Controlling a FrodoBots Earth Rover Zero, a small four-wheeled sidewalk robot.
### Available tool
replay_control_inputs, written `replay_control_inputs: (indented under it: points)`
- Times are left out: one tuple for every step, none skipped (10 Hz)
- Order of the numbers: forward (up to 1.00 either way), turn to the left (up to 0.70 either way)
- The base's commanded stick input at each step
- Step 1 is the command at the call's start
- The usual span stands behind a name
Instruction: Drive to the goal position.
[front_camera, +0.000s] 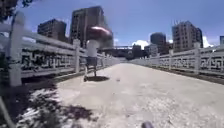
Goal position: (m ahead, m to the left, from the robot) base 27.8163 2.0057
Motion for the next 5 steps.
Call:
replay_control_inputs:
  points:
    - [0.45,0.0]
    - [0.45,0.0]
    - [0.45,0.0]
    - [0.45,0.0]
    - [0.45,0.0]
